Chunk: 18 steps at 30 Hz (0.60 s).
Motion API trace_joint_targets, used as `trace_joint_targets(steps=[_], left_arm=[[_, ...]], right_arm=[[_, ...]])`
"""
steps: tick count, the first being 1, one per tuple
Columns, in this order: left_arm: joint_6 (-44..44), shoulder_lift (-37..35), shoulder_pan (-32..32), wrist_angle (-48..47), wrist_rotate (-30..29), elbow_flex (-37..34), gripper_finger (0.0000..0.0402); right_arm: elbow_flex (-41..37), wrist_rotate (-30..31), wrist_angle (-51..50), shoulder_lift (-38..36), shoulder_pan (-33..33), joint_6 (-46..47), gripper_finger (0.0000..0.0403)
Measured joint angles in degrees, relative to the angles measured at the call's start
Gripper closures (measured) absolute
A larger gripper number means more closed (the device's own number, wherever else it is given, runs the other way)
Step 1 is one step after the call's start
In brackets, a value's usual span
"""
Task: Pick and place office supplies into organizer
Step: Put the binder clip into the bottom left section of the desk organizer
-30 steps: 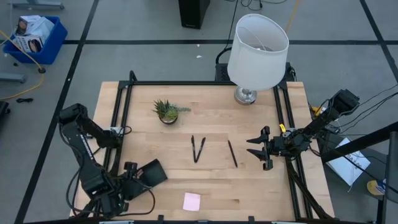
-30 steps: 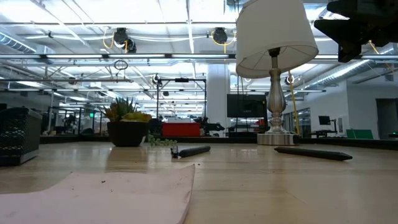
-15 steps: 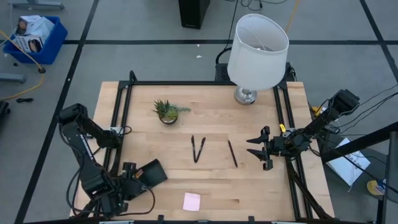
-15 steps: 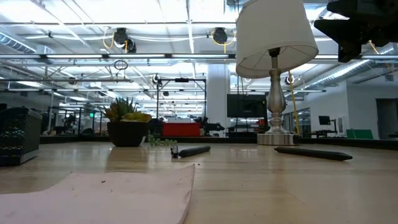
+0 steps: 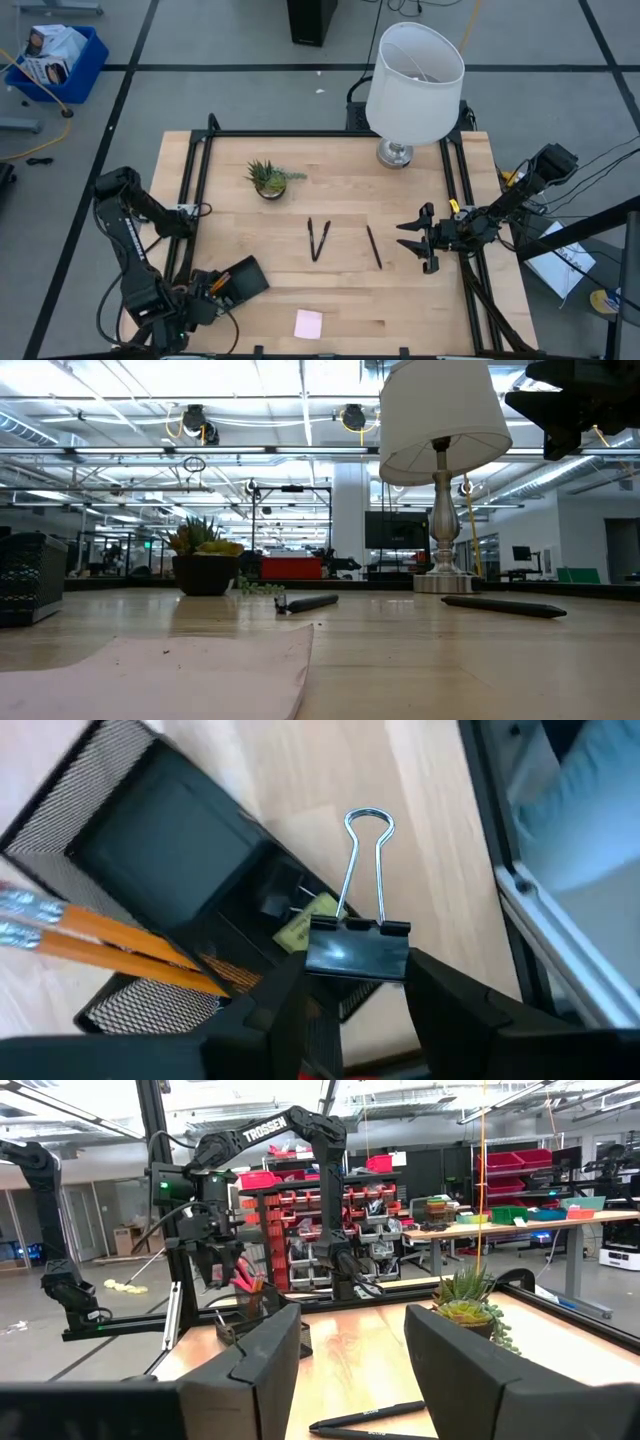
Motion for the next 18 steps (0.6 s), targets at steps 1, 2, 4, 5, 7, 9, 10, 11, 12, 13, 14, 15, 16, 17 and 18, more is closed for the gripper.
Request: trace_joint_targets(steps=[1,2,4,5,7,9,10,11,12,13,14,15,16,17,18], left_arm=[[0.97,0.00,-0.17,-0.03,0.38,0.00,0.0241],[1.78,0.00,-0.47,-0.27,0.30,0.00,0.0241],[3.34,0.00,-0.81,-0.76,-0.53,0.00,0.0241],[4.41,0.00,-0.93,-0.74,-0.68,0.00,0.0241],[6.76,0.00,-1.08,-1.00,-0.74,0.00,0.0241],[8.63,0.00,-1.08,-2.22,-0.91,0.00,0.0241],[8.88,0.00,-1.08,-2.80,-1.15,0.00,0.0241],[8.94,0.00,-1.08,-3.20,-1.30,0.00,0.0241],[8.94,0.01,-1.06,-3.47,-1.33,0.00,0.0241],[8.96,0.01,-1.03,-3.82,-1.36,0.00,0.0241],[8.96,0.02,-1.03,-4.33,-1.36,0.00,0.0241],[8.94,0.02,-1.03,-4.84,-1.36,0.00,0.0241],[8.94,0.02,-1.04,-5.06,-1.35,0.00,0.0241],[8.94,0.02,-1.05,-5.05,-1.33,0.00,0.0240],[8.94,0.02,-1.05,-5.09,-1.31,0.00,0.0240]], right_arm=[[0.00,0.00,-0.01,0.01,0.00,0.01,0.0225],[0.00,-0.01,-0.02,0.00,0.00,0.01,0.0225],[0.00,0.01,-0.02,0.02,-0.01,0.01,0.0226],[0.00,0.00,-0.01,0.01,0.00,0.01,0.0227],[0.00,0.01,-0.02,0.02,-0.01,0.01,0.0229],[0.00,-0.01,-0.02,0.02,0.00,0.01,0.0230],[0.00,0.01,0.00,0.00,-0.01,0.01,0.0230],[0.00,-0.01,-0.02,0.02,-0.01,0.01,0.0230],[0.00,0.00,-0.01,0.01,-0.01,0.01,0.0230],[0.00,-0.01,-0.01,0.02,0.00,0.00,0.0229],[0.00,0.00,-0.01,0.00,-0.01,0.01,0.0228],[0.00,0.00,-0.02,0.00,-0.01,0.00,0.0227],[0.00,-0.01,-0.02,0.02,-0.01,0.01,0.0227],[0.00,-0.01,-0.02,0.00,-0.01,0.01,0.0227],[0.00,0.00,-0.02,0.02,-0.01,0.01,0.0228]])
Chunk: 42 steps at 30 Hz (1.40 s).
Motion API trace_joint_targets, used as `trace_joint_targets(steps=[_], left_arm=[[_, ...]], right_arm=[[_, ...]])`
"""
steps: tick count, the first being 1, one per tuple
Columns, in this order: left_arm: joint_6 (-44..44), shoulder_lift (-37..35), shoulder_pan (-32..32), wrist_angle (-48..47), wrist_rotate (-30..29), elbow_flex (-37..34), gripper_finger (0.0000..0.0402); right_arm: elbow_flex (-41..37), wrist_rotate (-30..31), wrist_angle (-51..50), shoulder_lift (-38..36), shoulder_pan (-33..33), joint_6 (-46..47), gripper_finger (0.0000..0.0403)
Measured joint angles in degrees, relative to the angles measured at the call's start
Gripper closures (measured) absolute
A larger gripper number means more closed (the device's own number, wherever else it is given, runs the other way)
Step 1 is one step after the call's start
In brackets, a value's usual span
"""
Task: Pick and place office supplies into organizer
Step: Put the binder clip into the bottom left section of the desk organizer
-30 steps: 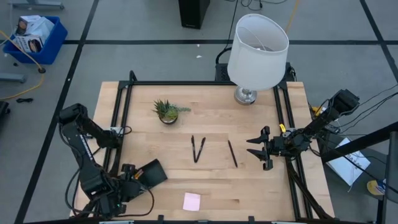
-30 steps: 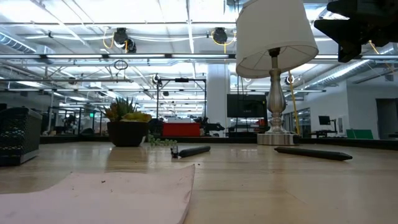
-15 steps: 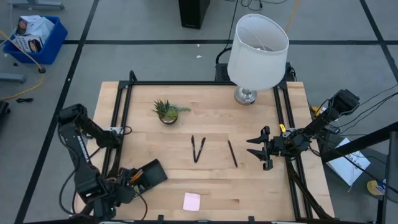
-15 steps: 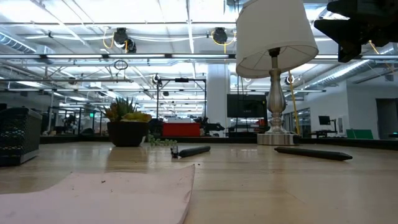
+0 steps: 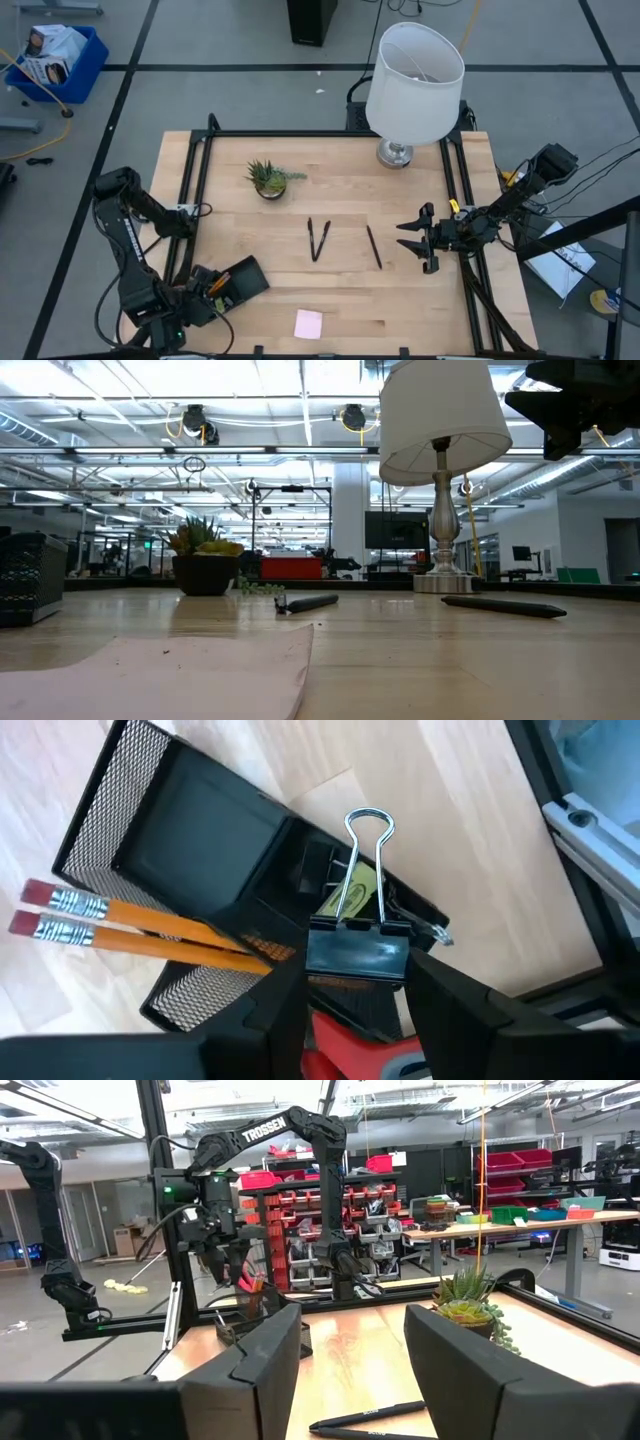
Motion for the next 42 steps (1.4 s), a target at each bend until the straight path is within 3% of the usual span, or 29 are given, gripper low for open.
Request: trace_joint_targets(steps=[42], left_arm=[[-8.87,0.00,0.02,-2.84,-6.10,0.00,0.0236]], right_arm=[[0.00,-0.01,0.01,-0.01,0.01,0.00,0.0230]])
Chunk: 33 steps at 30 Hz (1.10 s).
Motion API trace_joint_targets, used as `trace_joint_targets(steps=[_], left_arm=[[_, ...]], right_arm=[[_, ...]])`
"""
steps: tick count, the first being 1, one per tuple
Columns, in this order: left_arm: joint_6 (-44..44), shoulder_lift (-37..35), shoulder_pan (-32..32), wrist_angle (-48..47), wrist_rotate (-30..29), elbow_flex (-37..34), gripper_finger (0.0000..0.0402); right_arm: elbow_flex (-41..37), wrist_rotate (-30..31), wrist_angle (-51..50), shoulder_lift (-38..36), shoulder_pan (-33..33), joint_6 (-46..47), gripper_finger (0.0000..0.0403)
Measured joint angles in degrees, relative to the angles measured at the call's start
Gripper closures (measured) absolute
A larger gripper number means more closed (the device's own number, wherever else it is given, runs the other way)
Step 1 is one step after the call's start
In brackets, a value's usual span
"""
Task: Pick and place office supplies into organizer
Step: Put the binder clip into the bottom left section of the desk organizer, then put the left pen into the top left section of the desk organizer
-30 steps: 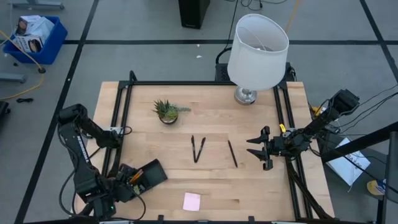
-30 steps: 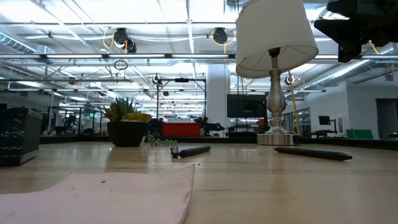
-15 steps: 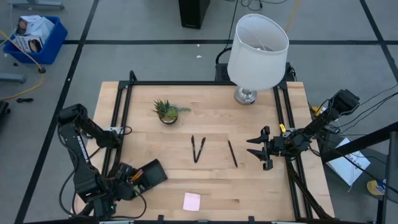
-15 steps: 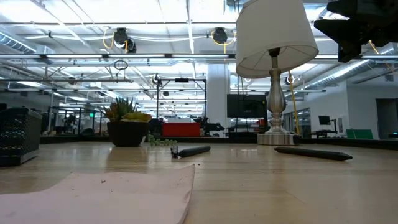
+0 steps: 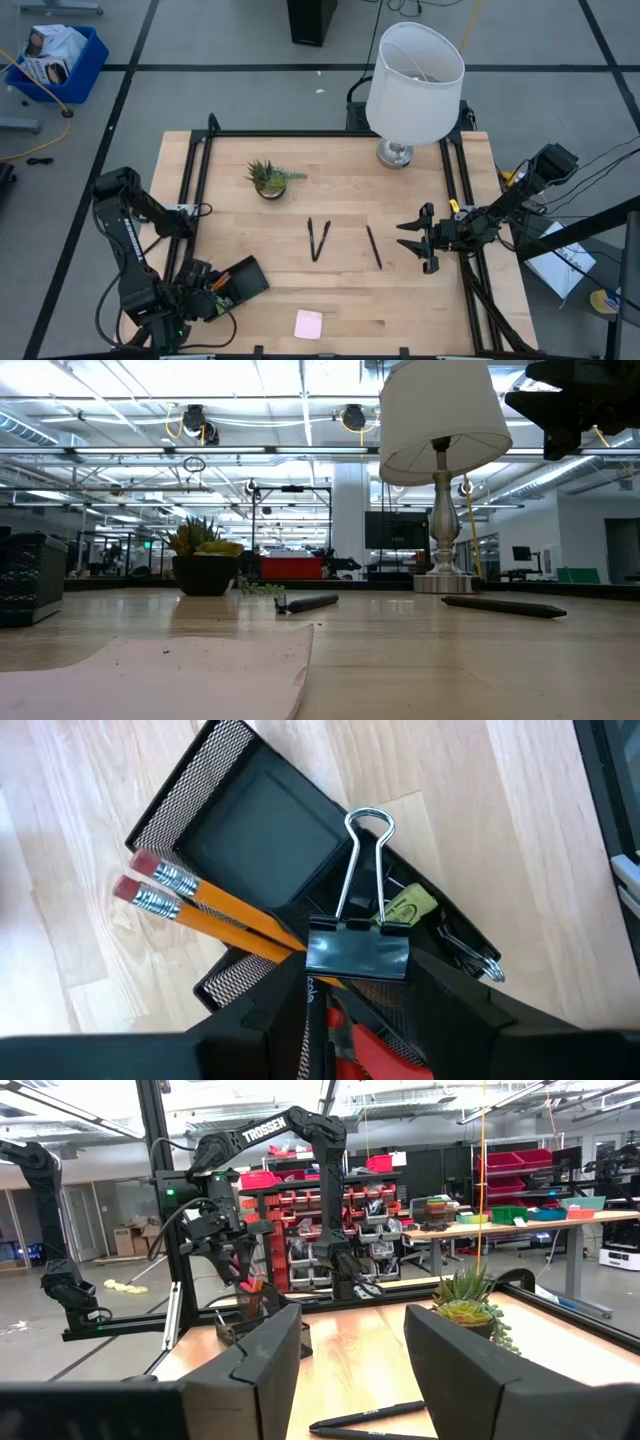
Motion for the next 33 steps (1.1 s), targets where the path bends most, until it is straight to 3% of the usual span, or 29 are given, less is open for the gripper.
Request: trace_joint_targets(steps=[10,16,20,26,33], left_arm=[[-0.50,0.00,-0.01,0.11,0.00,0.01,0.0186],[-0.24,0.00,0.00,0.08,-1.70,0.00,0.0177],[-2.46,0.00,0.00,0.64,-8.13,0.01,0.0176],[-2.53,0.00,0.75,6.35,-26.15,0.02,0.0176],[2.21,0.00,2.62,12.02,-26.61,0.04,0.0176]], right_arm=[[0.00,0.00,0.01,-0.01,-0.01,0.00,0.0227],[0.00,0.02,-0.01,-0.01,-0.01,-0.01,0.0230],[0.00,0.02,-0.01,-0.01,0.00,-0.02,0.0228],[0.00,0.02,0.00,0.01,-0.01,0.00,0.0226],[0.00,0.01,0.00,-0.01,-0.01,0.00,0.0230]])
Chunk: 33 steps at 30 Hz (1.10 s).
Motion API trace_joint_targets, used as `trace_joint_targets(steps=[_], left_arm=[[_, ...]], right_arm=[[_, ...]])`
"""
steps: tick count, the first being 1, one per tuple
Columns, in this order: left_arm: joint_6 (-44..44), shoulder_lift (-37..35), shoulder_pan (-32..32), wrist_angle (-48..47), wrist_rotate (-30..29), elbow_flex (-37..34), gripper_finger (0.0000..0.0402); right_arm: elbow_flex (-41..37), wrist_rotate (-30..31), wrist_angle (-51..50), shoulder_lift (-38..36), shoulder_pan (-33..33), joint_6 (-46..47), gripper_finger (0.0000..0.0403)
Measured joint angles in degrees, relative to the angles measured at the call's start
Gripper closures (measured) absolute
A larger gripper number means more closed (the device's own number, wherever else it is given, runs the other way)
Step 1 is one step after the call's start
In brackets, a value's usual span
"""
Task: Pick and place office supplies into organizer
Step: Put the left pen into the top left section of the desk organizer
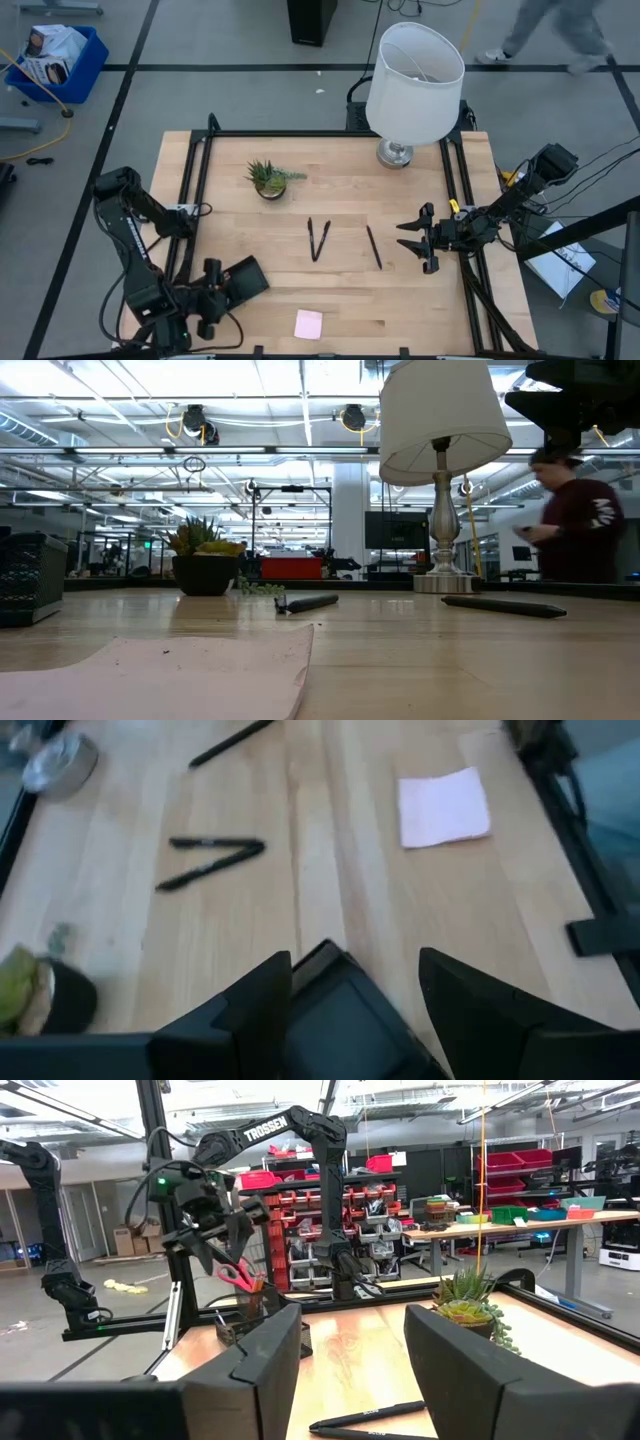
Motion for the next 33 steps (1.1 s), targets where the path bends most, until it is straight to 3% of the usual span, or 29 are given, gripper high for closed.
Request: trace_joint_targets(steps=[10,14,28,33], left_arm=[[21.76,-0.26,1.12,4.62,0.10,0.00,0.0176],[26.42,-0.37,2.47,4.61,-0.41,0.00,0.0176],[19.77,-0.37,6.31,5.01,0.68,0.00,0.0176],[19.74,0.36,13.97,8.24,4.10,-0.04,0.0176]], right_arm=[[0.00,-0.01,0.00,0.00,0.00,-0.01,0.0225],[0.00,-0.01,0.00,0.00,0.00,0.00,0.0228],[0.00,0.00,0.00,0.02,0.01,-0.01,0.0225],[0.00,0.00,0.00,0.02,0.00,0.00,0.0229]])
